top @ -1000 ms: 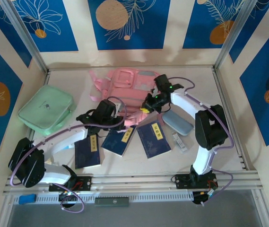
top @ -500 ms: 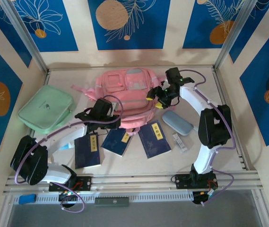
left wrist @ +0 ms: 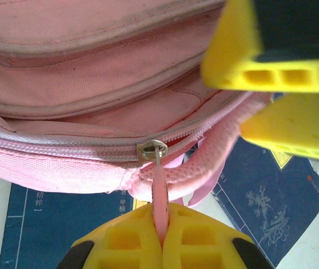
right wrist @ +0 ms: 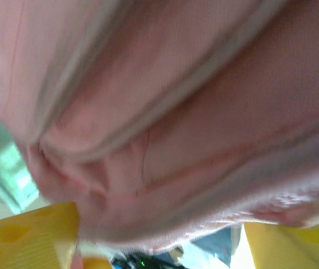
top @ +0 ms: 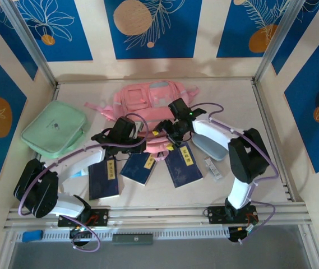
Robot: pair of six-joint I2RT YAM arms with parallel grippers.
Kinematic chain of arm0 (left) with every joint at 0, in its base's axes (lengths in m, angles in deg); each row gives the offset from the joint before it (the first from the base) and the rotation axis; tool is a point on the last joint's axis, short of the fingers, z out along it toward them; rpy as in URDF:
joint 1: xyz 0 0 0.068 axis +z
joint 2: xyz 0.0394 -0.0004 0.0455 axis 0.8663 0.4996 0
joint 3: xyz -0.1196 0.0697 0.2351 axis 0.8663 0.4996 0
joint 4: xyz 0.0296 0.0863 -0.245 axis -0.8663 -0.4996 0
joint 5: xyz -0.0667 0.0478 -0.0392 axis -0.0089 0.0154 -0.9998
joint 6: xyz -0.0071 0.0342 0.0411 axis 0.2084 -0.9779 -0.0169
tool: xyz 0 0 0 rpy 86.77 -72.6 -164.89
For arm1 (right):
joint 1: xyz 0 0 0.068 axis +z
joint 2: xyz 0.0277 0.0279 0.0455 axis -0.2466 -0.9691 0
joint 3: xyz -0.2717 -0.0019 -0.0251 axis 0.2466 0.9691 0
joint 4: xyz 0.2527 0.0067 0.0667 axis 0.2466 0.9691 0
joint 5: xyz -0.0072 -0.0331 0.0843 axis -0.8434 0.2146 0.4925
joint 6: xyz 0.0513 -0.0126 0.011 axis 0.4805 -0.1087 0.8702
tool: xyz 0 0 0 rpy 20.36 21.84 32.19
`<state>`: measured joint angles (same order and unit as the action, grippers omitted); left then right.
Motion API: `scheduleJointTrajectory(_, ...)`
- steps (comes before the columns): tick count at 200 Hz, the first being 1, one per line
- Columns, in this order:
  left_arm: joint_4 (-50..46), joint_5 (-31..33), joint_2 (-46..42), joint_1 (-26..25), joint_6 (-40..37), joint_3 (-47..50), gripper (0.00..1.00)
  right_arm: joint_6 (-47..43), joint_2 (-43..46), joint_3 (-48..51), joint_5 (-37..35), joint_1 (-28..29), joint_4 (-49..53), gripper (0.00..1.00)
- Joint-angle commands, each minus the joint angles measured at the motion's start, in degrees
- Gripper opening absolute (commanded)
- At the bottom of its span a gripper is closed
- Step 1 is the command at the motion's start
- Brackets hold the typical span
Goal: Pack the student bag
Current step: Unzip the student bag at the top-center of the table.
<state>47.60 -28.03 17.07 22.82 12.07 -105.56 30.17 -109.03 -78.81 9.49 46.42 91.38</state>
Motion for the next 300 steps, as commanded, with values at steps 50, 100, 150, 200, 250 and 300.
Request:
scheduleJointTrajectory(50, -2.4, 2.1, -2.5, -0.8, -0.8, -2.1, 0.0, -7.2, -0.8, -4.8, -9.6, -1.3, 3.1, 0.02)
scheduleJointTrajectory(100, -12.4, 8.7, -3.8, 5.8, -2.2, -3.2, 0.0, -18.3, 3.7, -5.4, -1.4, -10.9, 6.1, 0.0)
scheduleJointTrajectory(150, -7.9, 6.9, -1.1, 15.6, -3.0, -1.7, 0.0, -26.4, 3.9, -7.8, 2.8, -15.3, 8.9, 0.0)
scheduleJointTrajectory(200, -3.7, 6.3, 4.0, 21.5, -3.0, -3.9, 0.0, -29.6, -0.5, -10.6, 5.2, -14.5, 8.0, 0.0)
scheduleJointTrajectory(250, -4.0, 6.7, 10.3, 23.4, -4.7, -8.4, 0.0, -28.4, -3.3, -8.8, 4.2, -11.0, 1.3, 0.0)
scheduleJointTrajectory(300, -3.6, 7.3, 12.3, 24.3, -4.6, -9.7, 0.0, -29.7, -9.1, -12.4, 2.6, -10.2, 1.7, 0.0)
